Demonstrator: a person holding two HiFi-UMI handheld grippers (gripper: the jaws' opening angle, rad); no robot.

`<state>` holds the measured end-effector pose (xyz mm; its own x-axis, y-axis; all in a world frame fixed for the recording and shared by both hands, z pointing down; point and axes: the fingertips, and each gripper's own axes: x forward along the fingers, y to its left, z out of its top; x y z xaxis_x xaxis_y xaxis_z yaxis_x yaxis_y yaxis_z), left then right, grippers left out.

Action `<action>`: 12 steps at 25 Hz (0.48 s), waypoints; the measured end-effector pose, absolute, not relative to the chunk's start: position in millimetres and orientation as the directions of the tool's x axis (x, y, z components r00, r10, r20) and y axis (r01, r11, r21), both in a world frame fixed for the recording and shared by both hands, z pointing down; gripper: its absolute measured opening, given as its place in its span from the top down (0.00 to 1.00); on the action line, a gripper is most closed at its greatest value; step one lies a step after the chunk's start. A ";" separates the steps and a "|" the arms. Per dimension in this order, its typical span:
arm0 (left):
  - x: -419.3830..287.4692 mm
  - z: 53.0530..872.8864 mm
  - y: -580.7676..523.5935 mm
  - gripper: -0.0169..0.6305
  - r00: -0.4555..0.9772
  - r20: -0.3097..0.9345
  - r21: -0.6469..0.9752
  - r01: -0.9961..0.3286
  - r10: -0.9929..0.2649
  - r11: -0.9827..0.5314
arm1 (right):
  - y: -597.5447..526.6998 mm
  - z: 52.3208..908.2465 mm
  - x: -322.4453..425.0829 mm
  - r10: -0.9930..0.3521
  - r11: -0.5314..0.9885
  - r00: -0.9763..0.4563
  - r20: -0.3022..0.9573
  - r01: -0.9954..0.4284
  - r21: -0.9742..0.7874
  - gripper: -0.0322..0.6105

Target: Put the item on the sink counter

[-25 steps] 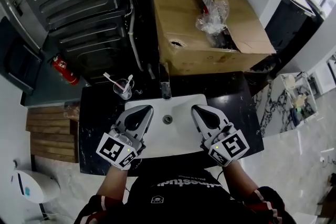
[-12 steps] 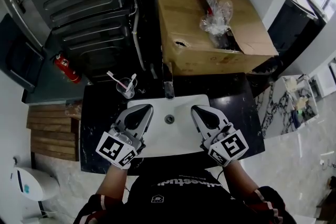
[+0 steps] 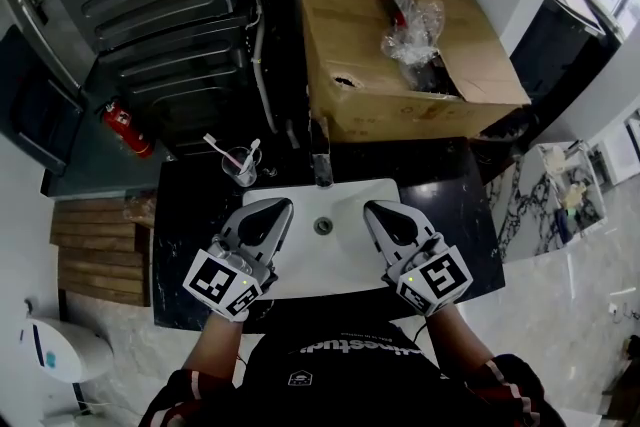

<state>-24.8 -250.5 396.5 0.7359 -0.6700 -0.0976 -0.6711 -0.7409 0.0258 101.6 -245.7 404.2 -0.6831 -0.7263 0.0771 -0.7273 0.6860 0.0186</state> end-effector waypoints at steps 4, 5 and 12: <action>-27.2 396.9 -250.7 0.95 0.734 -0.098 0.033 -0.672 -0.672 -0.740 | -246.7 404.7 99.7 -0.723 0.689 -0.686 0.081 -0.725 0.012 0.89; -27.7 396.8 -250.7 0.95 0.734 -0.098 0.034 -0.673 -0.672 -0.739 | -247.0 405.1 99.3 -0.722 0.689 -0.686 0.082 -0.724 0.009 0.89; -31.3 398.7 -251.7 0.95 0.727 -0.100 0.042 -0.679 -0.679 -0.733 | -248.4 408.7 97.9 -0.720 0.691 -0.688 0.090 -0.723 0.003 0.89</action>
<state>-31.3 -251.7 398.7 0.7272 -0.6791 -0.1001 -0.6788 -0.7331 0.0419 97.9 -248.4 408.7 -0.6879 -0.7202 0.0902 -0.7229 0.6909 0.0035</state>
